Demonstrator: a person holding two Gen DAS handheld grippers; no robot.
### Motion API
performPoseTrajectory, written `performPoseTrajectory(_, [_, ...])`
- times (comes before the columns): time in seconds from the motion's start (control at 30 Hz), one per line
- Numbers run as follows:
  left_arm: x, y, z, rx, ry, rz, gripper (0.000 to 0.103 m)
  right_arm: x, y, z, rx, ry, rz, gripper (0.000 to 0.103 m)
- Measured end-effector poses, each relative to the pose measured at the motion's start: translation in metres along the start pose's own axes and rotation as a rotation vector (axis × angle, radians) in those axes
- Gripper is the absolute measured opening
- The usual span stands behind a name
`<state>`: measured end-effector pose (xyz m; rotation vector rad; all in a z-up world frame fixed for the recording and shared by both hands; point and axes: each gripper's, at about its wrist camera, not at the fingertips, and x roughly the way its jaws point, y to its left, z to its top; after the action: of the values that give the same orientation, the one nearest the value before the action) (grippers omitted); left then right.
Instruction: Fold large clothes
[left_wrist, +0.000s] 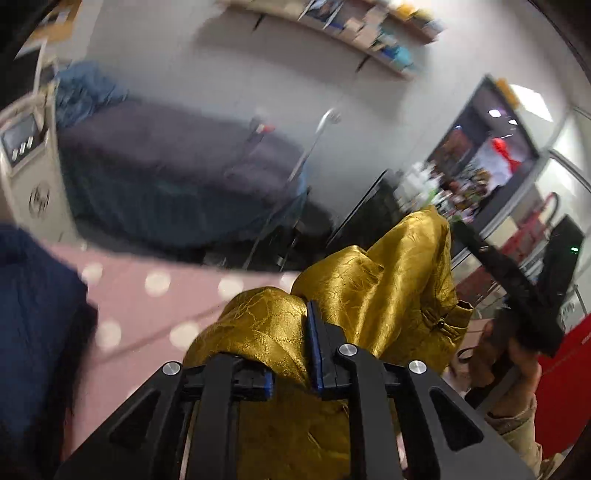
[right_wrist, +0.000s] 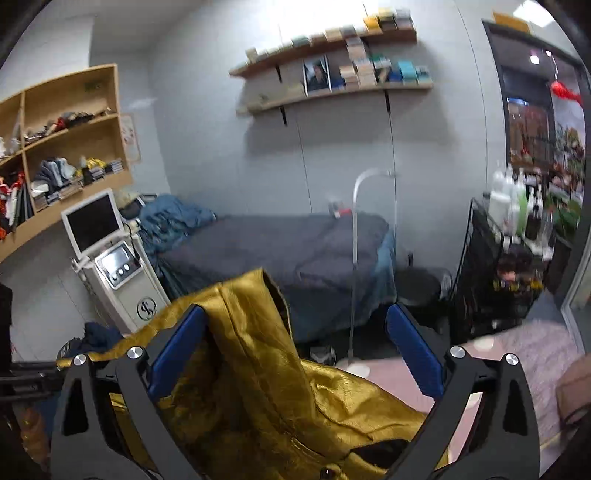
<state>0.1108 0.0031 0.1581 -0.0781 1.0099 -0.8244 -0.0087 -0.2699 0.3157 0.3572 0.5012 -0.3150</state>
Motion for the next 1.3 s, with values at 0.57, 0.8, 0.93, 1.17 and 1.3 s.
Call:
performPoseTrajectory(0.57, [0.120, 0.122, -0.163, -0.036, 0.320, 0.224, 0.096, -0.003, -0.196, -0.335, 0.467, 0.694, -0.500, 0.097])
performPoseTrajectory(0.8, [0.199, 0.087, -0.217, 0.183, 0.511, 0.291, 0.094, -0.001, -0.179, -0.397, 0.512, 0.825, -0.375, 0.097])
performPoseTrajectory(0.93, [0.218, 0.090, -0.222, 0.185, 0.565, 0.287, 0.076, 0.014, -0.153, -0.403, 0.380, 0.864, -0.392, 0.074])
performPoseTrajectory(1.17, [0.210, 0.099, -0.203, 0.213, 0.561, 0.304, 0.027, 0.010, -0.152, -0.371, 0.318, 0.773, -0.420, 0.013])
performPoseTrajectory(1.3, [0.192, 0.106, -0.170, 0.234, 0.488, 0.337, 0.016, 0.000, -0.167, -0.326, 0.302, 0.669, -0.441, 0.012])
